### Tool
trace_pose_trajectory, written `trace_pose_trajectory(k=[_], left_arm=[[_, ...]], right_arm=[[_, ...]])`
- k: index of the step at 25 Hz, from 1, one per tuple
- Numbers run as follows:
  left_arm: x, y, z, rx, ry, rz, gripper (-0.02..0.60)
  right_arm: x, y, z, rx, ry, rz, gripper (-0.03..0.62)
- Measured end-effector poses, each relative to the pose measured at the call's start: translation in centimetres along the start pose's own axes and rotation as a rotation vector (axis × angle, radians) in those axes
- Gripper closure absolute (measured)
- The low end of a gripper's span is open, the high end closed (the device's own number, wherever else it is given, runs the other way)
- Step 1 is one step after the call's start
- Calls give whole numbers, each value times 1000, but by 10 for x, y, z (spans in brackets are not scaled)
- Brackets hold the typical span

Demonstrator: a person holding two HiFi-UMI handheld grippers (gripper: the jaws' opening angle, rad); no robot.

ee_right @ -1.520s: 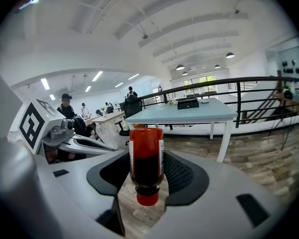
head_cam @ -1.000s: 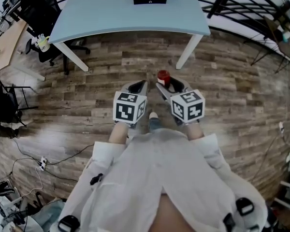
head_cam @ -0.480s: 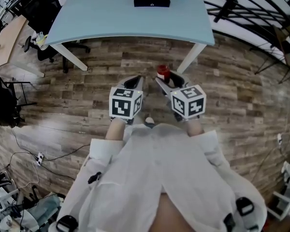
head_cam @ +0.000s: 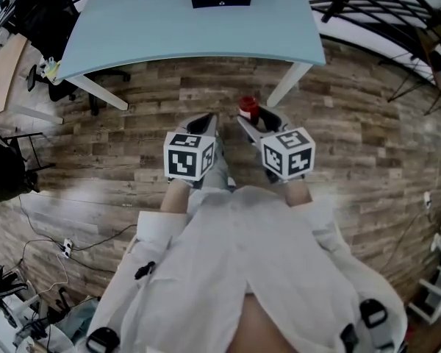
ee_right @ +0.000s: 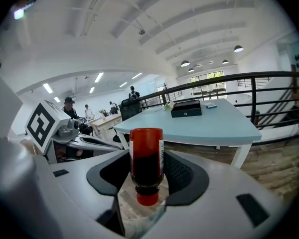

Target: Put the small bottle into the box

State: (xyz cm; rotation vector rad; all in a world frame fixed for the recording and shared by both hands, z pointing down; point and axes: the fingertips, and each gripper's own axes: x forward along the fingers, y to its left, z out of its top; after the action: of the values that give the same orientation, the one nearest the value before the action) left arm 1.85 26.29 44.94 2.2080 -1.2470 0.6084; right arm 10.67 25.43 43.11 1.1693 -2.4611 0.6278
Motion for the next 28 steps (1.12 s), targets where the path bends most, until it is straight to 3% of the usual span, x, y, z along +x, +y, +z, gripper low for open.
trace_pose_trajectory(k=[8,28], left_arm=[[42,38,25,-4,26,-37,578],[122,154,176,54,-51,-108,578]], right_arm=[[53,-22,25,17,17,2,391],[187,-71,150,-2,-45,-29,391]])
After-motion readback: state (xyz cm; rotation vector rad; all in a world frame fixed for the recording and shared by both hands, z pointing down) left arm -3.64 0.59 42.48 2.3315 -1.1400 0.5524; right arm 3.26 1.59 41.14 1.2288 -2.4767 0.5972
